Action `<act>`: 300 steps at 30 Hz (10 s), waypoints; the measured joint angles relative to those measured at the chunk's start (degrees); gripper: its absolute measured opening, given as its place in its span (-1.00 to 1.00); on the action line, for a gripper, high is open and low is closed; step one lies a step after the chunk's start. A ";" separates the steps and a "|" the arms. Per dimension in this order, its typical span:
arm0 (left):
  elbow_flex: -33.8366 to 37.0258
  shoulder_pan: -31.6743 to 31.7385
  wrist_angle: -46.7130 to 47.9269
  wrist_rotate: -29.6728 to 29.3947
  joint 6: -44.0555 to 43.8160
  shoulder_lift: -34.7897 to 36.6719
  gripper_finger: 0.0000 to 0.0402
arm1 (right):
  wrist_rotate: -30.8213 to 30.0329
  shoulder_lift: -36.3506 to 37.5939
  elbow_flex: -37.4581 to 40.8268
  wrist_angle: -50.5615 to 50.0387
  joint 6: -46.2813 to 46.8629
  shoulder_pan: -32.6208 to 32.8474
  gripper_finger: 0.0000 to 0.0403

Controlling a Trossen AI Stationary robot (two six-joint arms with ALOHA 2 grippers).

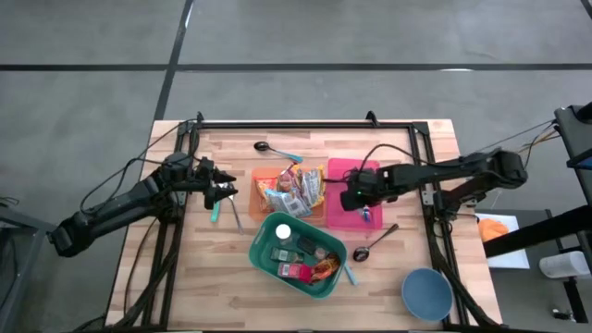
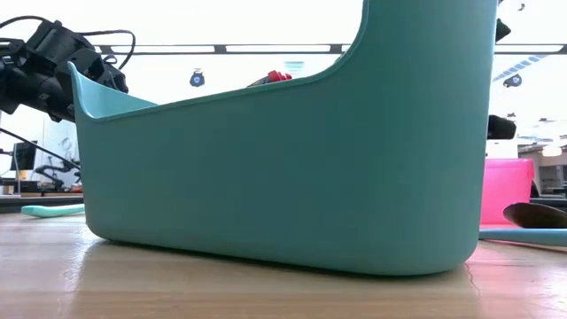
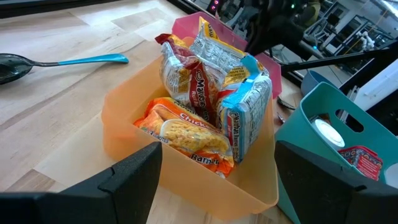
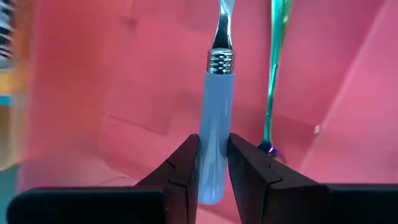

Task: Pick & Place Food Item
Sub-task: Put the light purple spoon into the pink bin, then put the black spoon into the pink bin, then put the bottom light blue spoon into the pink bin

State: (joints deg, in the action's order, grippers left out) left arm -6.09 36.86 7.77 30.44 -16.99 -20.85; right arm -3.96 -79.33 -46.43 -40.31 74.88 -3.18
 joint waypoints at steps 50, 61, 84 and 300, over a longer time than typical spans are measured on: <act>0.00 0.02 0.00 0.00 0.00 -0.01 0.57 | -1.57 6.72 -0.99 4.17 -26.84 -1.44 0.04; 0.02 0.00 0.00 0.00 0.00 -0.01 0.57 | 1.45 22.07 -0.97 2.09 -47.06 4.59 0.04; 0.01 0.00 0.00 0.00 0.00 -0.01 0.57 | 2.90 18.61 -0.90 -2.34 -58.41 31.51 0.04; 0.00 0.02 0.00 0.00 0.00 0.01 0.57 | -7.93 12.87 14.89 3.87 19.75 -6.62 -0.59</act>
State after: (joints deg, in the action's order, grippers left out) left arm -6.09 36.88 7.77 30.44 -16.99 -20.84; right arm -11.88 -66.46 -31.54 -36.45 94.62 -9.80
